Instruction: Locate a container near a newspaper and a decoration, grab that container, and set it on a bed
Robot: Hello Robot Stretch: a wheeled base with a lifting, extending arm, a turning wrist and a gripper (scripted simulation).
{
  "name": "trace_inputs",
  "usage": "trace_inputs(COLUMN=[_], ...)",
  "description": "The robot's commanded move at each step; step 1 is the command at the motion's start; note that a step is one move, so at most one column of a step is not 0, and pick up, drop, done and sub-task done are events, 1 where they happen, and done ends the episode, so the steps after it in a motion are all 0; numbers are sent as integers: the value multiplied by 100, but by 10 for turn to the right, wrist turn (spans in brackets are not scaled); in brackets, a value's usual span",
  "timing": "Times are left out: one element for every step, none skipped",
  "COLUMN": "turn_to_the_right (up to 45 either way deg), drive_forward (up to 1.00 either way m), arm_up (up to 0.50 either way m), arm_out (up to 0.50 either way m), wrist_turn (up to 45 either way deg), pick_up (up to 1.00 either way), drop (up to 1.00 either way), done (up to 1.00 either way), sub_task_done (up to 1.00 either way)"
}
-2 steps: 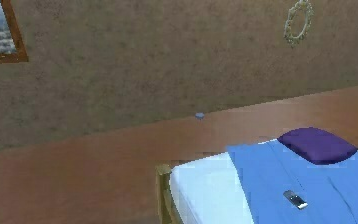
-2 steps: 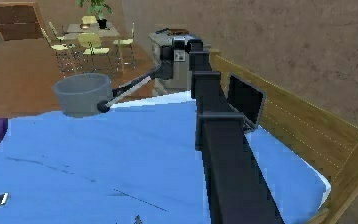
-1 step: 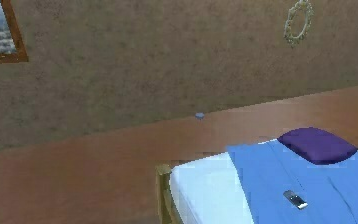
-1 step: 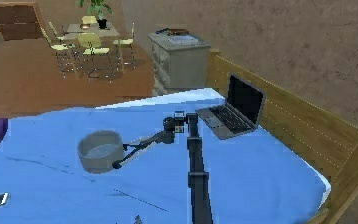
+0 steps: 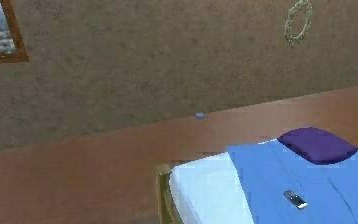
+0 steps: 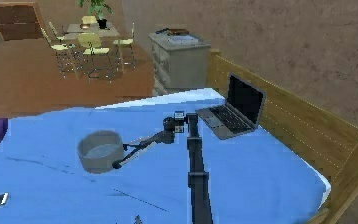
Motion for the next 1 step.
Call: trace_inputs(turn_to_the_right=[0], drive_forward=[0], arm_up=[0], arm_out=[0], wrist_turn=[0], pick_up=[0], drop=[100], done=[0], sub_task_done=[0])
